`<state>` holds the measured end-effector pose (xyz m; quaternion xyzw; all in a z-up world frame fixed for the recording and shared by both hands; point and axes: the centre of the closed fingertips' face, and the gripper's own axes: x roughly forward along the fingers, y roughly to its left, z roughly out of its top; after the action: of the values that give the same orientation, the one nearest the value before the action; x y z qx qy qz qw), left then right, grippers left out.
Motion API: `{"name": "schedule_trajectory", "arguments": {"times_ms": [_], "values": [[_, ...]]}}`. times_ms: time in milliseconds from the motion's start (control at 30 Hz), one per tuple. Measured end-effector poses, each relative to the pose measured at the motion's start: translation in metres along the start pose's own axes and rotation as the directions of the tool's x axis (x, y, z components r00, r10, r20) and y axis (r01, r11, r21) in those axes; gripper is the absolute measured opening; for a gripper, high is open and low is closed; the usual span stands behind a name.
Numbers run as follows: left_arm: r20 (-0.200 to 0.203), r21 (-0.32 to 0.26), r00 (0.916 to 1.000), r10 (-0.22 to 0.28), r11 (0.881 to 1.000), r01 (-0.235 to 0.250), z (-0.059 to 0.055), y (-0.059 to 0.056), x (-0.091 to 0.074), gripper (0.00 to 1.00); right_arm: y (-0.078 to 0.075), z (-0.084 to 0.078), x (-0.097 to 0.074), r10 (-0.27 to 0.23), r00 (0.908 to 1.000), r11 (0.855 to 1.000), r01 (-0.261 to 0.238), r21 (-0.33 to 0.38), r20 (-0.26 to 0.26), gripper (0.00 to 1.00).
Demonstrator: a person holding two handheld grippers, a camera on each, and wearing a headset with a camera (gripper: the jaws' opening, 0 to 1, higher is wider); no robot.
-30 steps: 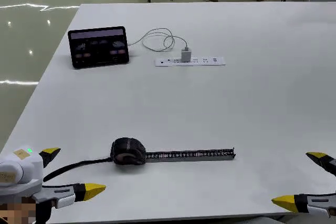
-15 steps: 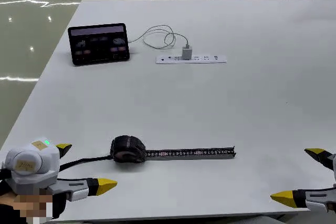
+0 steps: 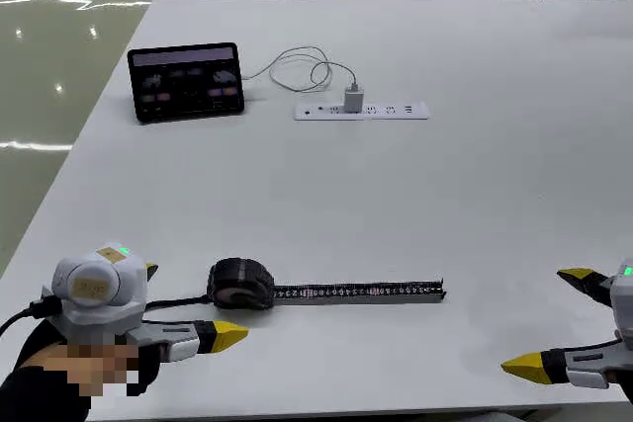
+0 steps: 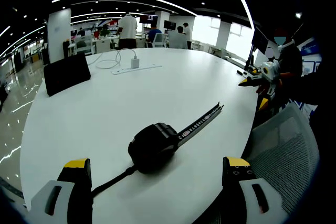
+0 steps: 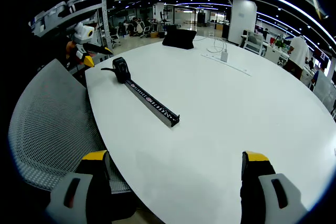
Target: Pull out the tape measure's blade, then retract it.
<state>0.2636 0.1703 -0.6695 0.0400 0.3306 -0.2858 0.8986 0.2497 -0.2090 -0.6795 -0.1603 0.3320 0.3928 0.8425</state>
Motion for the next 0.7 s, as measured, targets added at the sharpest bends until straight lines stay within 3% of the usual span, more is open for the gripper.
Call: {"name": "schedule_trajectory", "arguments": {"times_ms": [200,367,700], "values": [[-0.005,0.001,1.0,0.004,1.0,-0.004,0.005,-0.001,0.009,1.0,0.002,0.005,0.008,0.031,0.9994,0.999,-0.031,-0.027,-0.018,1.0],[-0.036,-0.002,0.9986,0.04,0.999,-0.04,0.006,0.002,0.015,1.0,0.005,0.009,0.013,0.049,0.9982,0.997,-0.051,-0.054,-0.035,1.0],[-0.028,-0.057,0.9924,0.12,0.991,-0.121,0.015,0.008,0.027,1.0,0.005,0.017,0.023,0.093,0.9928,0.987,-0.102,-0.123,-0.075,1.0]]}}
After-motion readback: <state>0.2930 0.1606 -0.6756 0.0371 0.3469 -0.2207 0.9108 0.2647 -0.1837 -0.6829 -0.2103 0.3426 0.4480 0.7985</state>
